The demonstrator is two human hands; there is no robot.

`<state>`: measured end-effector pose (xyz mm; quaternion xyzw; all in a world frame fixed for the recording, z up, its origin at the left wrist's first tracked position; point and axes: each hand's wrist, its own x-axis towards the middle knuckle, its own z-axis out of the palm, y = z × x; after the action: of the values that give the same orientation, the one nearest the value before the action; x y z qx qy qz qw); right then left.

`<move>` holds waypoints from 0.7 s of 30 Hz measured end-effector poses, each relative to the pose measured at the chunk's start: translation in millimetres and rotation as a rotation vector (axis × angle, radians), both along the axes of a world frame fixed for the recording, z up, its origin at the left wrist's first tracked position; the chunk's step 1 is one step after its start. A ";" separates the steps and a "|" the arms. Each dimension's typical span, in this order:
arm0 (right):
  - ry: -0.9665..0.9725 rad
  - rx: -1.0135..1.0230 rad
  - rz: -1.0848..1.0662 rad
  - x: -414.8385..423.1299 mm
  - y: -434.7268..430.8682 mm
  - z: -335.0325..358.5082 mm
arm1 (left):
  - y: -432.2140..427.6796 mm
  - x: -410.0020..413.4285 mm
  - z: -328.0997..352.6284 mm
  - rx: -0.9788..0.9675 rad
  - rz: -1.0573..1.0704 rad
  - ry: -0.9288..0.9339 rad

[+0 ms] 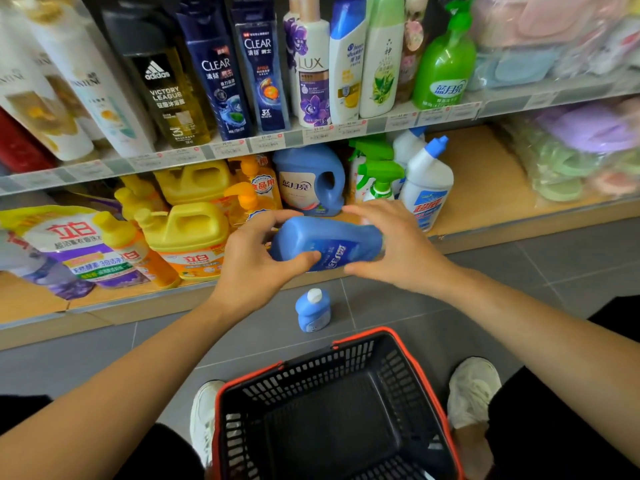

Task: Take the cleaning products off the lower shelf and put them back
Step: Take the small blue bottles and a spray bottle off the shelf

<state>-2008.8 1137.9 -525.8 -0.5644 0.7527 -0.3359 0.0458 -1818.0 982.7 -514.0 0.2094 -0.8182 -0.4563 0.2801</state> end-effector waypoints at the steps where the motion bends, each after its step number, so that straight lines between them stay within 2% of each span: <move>1: -0.009 0.037 0.068 3.3 -1.4 -0.9 | 3.0 0.1 2.7 -0.041 -0.019 0.001; 5: -0.477 0.118 0.199 13.6 -2.4 -10.6 | 17.0 0.7 6.6 -0.115 -0.122 0.003; 7: -0.595 0.092 0.192 16.8 -0.3 -15.0 | 18.9 -0.3 7.2 -0.076 -0.142 0.004; 10: -0.611 0.054 0.182 21.0 1.2 -15.6 | 15.7 -3.9 10.2 0.081 -0.186 0.017; 14: -0.597 0.041 0.192 24.3 1.5 -13.2 | 12.3 -8.0 8.6 0.138 -0.169 0.038; 21: -0.653 0.052 0.156 24.6 1.5 -15.8 | 8.0 -3.4 6.2 0.075 -0.221 0.035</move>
<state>-1984.3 1139.4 -541.6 -0.4815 0.6610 -0.4753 0.3246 -1821.4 990.7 -507.7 0.1203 -0.8137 -0.5181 0.2346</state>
